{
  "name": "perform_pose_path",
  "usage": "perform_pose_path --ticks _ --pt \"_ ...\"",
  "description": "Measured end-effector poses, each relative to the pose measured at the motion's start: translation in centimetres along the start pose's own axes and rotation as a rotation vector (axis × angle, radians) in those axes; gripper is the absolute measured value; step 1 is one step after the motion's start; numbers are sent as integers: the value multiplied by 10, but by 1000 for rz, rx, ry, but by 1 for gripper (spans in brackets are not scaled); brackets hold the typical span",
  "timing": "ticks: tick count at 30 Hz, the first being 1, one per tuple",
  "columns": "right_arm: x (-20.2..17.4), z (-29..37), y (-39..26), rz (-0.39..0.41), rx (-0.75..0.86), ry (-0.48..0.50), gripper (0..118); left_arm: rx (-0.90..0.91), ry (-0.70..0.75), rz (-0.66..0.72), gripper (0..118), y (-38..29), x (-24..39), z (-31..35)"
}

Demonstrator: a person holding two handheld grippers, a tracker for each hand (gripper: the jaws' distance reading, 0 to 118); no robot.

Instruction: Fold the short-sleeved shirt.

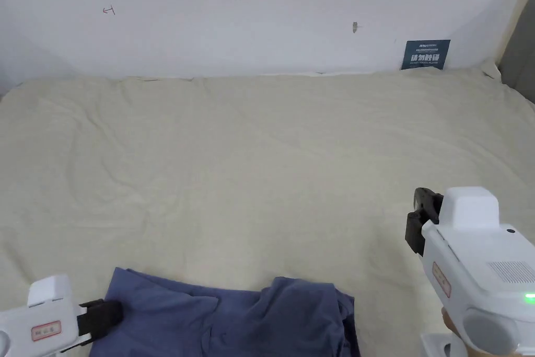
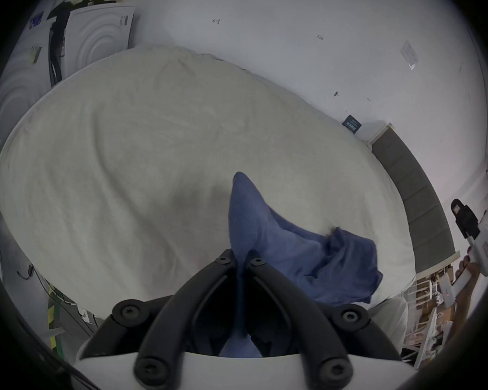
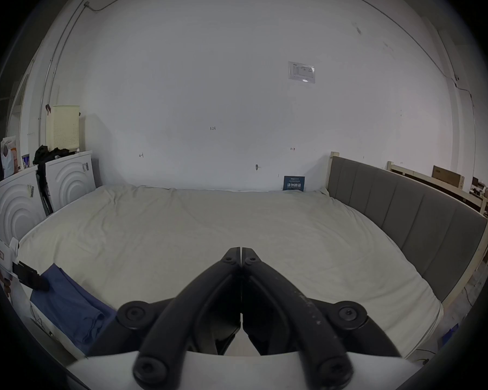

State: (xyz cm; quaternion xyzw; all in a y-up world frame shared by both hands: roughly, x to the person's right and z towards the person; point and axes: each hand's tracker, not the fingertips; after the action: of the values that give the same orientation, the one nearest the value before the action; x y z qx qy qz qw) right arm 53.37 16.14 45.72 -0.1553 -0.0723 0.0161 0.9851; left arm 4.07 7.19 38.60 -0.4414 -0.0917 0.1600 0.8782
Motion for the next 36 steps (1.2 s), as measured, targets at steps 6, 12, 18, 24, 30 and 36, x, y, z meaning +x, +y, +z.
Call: perform_pose_path --ticks 6,12,18,24,30,36 --pt "5 5 3 -6 13 5 2 -25 -144 -95 6 2 97 -5" --pt "15 10 2 -13 21 -7 2 -122 -216 -234 6 -14 186 -50" --pt "28 15 -1 -17 18 -39 2 -243 -233 -291 6 -42 248 -110" --pt "39 16 -5 -29 4 -66 2 -331 -176 -380 10 -78 279 -155" --pt "43 17 -7 -25 -5 -78 2 -312 -331 -295 116 -71 278 -148" --pt "41 19 -2 -27 6 -71 2 -101 -310 -325 110 -48 267 -102"
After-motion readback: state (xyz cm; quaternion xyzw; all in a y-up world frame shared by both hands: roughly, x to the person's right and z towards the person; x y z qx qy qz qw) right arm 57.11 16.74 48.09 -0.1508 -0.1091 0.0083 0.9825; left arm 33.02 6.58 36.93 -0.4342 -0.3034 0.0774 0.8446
